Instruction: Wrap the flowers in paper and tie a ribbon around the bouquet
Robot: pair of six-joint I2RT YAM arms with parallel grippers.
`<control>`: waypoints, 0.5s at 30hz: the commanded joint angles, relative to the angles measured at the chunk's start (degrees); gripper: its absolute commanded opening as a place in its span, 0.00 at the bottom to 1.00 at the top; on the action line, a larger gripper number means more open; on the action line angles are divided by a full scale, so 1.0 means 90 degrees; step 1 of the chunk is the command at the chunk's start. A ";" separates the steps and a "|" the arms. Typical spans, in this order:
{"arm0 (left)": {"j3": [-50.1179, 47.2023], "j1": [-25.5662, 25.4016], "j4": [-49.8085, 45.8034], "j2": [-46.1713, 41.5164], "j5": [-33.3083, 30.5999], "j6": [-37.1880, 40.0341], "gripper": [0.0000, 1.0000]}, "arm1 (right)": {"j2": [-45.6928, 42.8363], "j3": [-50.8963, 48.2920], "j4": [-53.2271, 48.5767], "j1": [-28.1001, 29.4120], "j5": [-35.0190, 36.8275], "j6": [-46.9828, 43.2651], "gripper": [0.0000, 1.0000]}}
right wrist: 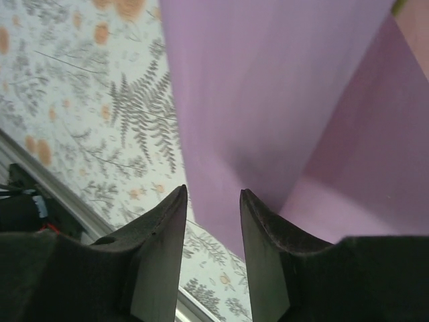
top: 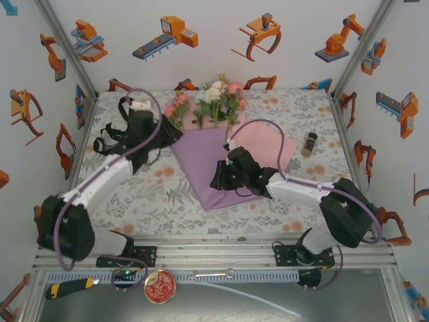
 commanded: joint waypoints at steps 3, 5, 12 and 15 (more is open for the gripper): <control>-0.1396 -0.1264 -0.0685 -0.0812 -0.0812 -0.0176 0.34 | 0.0297 -0.0214 -0.0568 -0.0246 0.0179 -0.0041 0.36; -0.1539 -0.1637 -0.0608 -0.0760 -0.0653 -0.0215 0.35 | 0.0247 -0.0267 -0.0551 -0.0381 -0.0034 -0.0042 0.35; -0.0636 -0.2652 -0.0612 0.0813 -0.0470 0.0239 0.37 | -0.1375 -0.0443 -0.1381 -0.1390 0.0475 -0.0602 0.50; -0.0142 -0.2942 -0.0621 0.1511 -0.0634 0.0369 0.36 | -0.2025 -0.0578 -0.2028 -0.2386 0.1244 -0.0961 0.78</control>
